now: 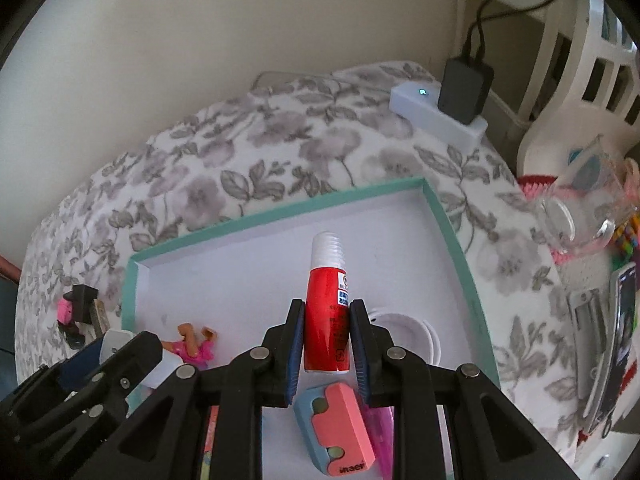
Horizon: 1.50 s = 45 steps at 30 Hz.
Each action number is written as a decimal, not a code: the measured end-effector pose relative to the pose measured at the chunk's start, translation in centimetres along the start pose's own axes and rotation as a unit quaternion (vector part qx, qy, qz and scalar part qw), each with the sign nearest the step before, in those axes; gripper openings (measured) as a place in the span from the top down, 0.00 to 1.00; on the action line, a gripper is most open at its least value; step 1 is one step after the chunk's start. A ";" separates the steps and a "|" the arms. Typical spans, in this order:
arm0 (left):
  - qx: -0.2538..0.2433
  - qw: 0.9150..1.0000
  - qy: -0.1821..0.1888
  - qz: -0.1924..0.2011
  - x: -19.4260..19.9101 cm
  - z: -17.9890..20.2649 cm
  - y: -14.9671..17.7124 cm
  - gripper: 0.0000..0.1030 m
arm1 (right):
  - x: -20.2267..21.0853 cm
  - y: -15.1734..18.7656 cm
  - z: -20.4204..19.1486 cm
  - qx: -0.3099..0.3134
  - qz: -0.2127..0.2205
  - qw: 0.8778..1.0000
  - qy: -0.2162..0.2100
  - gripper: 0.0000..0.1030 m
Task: Organize rigid objects
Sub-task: 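Carry the white charger and red glue bottle over the tray, then open both tools to drop the white charger and glue bottle in the tray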
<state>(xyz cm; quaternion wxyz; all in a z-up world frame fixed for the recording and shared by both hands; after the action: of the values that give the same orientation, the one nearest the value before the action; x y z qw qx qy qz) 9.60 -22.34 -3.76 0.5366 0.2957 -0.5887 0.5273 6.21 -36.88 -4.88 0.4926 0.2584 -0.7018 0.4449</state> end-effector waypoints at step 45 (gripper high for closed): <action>0.022 0.999 -0.021 0.028 0.8 -1.8 -0.7 0.38 | 0.2 -0.1 0.2 -0.009 -0.008 1.000 0.018 0.56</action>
<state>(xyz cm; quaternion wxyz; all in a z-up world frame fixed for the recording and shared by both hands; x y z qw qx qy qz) 10.62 -20.64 -3.04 0.5026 0.3019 -0.5960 0.5487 6.09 -37.11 -4.69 0.5114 0.2515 -0.6946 0.4390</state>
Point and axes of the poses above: each gripper's, at about its wrist camera, not at the fingertips, and x roughly against the way its jaws point, z to its right, y to its underside, the point moved 2 cm from there along -x, roughly the way its jaws point, and after that the axes turned 3 degrees about -z, right-handed, at the moved point
